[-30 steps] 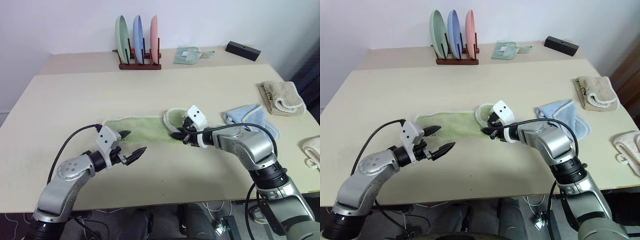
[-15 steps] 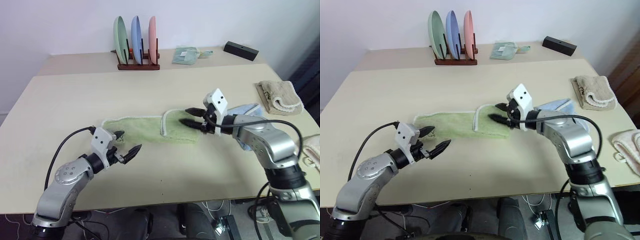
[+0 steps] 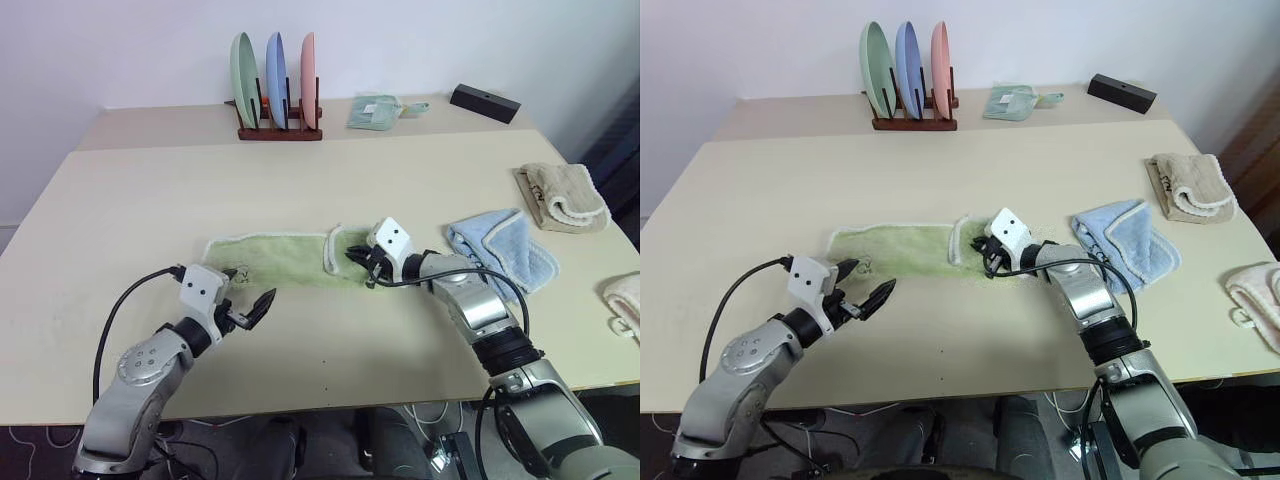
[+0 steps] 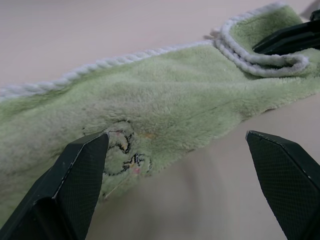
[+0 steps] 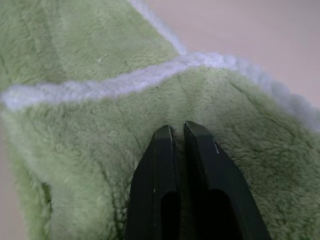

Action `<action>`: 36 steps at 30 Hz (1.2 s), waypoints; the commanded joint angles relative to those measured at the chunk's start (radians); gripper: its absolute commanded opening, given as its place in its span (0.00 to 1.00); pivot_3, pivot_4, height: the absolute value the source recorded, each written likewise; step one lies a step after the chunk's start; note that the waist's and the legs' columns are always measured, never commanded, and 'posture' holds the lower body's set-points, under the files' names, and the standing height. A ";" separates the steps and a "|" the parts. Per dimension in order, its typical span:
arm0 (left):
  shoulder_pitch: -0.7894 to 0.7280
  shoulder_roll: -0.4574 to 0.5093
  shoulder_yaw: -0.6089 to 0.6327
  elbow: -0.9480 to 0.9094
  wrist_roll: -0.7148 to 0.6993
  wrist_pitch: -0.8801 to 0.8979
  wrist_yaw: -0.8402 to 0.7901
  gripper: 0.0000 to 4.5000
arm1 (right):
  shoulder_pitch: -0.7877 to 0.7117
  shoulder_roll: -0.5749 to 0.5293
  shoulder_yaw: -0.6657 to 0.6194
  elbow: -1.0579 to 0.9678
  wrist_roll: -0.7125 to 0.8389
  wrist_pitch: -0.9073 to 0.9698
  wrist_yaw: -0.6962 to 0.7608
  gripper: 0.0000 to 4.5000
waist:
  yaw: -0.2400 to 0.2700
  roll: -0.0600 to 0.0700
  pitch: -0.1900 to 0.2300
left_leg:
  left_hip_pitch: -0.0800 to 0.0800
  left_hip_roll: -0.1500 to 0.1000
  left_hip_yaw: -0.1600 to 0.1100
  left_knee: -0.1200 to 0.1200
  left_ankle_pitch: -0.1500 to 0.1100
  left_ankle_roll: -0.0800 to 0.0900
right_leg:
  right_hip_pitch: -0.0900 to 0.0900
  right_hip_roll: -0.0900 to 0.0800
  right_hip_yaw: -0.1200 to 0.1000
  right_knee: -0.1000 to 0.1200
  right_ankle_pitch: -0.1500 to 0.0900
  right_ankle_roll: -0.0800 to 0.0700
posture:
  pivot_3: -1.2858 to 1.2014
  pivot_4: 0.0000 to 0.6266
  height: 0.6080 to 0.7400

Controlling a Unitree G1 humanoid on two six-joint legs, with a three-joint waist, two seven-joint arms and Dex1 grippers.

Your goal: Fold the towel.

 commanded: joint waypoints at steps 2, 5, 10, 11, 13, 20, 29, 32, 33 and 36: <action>0.059 -0.035 0.094 -0.095 -0.093 0.078 0.048 0.99 | -0.052 0.012 -0.103 -0.087 0.091 0.022 0.032 0.26 | -0.003 0.000 0.000 | -0.001 0.000 0.000 0.000 0.000 0.000 | -0.001 0.000 0.001 0.000 0.000 0.000 | 0.52 0.24 0.90; 0.093 -0.113 0.184 -0.136 -0.224 0.174 0.134 1.00 | -0.073 -0.007 -0.107 -0.132 0.084 -0.016 0.069 0.58 | -0.004 0.000 0.000 | -0.001 0.001 0.000 0.000 0.000 0.000 | -0.001 0.001 0.001 0.000 0.000 0.000 | 0.52 0.24 0.90; 0.111 -0.234 0.291 -0.178 -0.410 0.295 0.310 1.00 | -0.087 -0.011 -0.093 -0.172 0.059 -0.068 0.099 0.99 | 0.001 0.000 0.000 | -0.001 0.001 0.000 0.000 0.000 0.000 | -0.001 0.001 0.000 0.000 0.000 0.000 | 0.52 0.24 0.90; 0.101 -0.263 0.315 -0.173 -0.468 0.320 0.360 1.00 | -0.084 -0.010 -0.086 -0.174 0.050 -0.079 0.101 0.99 | 0.002 0.000 0.000 | -0.001 0.001 0.000 0.000 0.000 0.000 | 0.000 0.001 0.000 0.000 0.000 0.000 | 0.52 0.24 0.90; 0.075 -0.295 0.345 -0.160 -0.554 0.365 0.442 1.00 | -0.081 -0.008 -0.074 -0.166 0.034 -0.098 0.102 0.99 | 0.003 0.000 0.000 | -0.001 0.001 0.000 0.001 0.000 0.000 | 0.000 0.001 0.000 0.000 0.000 0.000 | 0.52 0.24 0.90; -0.109 -0.406 0.441 0.014 -0.804 0.363 0.764 1.00 | -0.058 0.015 -0.055 -0.169 0.001 -0.129 0.088 0.99 | 0.002 -0.001 0.000 | -0.001 0.001 0.000 0.001 0.000 -0.001 | 0.000 0.001 0.000 0.000 0.000 0.000 | 0.52 0.24 0.90; -0.230 -0.379 0.405 0.144 -0.825 0.339 0.863 0.83 | 0.001 0.019 -0.042 -0.241 -0.018 -0.117 0.072 1.00 | 0.004 0.000 -0.001 | 0.001 0.000 0.000 0.001 0.001 -0.002 | 0.001 0.001 0.000 0.001 0.000 0.000 | 0.52 0.24 0.90; -0.239 -0.372 0.394 0.151 -0.818 0.312 0.855 0.50 | 0.026 0.008 -0.042 -0.265 -0.028 -0.110 0.067 1.00 | 0.004 0.000 0.000 | 0.001 0.000 0.000 0.001 0.001 -0.002 | 0.001 0.001 0.001 0.001 0.000 0.000 | 0.52 0.24 0.90; -0.242 -0.371 0.393 0.152 -0.817 0.301 0.850 0.39 | 0.033 0.005 -0.041 -0.270 -0.032 -0.109 0.067 1.00 | 0.004 0.000 0.000 | 0.001 0.000 0.000 0.001 0.001 -0.002 | 0.001 0.001 0.001 0.001 0.000 0.000 | 0.52 0.24 0.90; -0.249 -0.358 0.395 0.147 -0.817 0.270 0.825 0.05 | 0.054 -0.001 -0.038 -0.291 -0.039 -0.105 0.067 1.00 | 0.003 -0.001 0.000 | 0.000 0.000 0.000 0.001 0.001 -0.002 | 0.000 0.001 0.001 0.001 0.000 0.000 | 0.52 0.24 0.90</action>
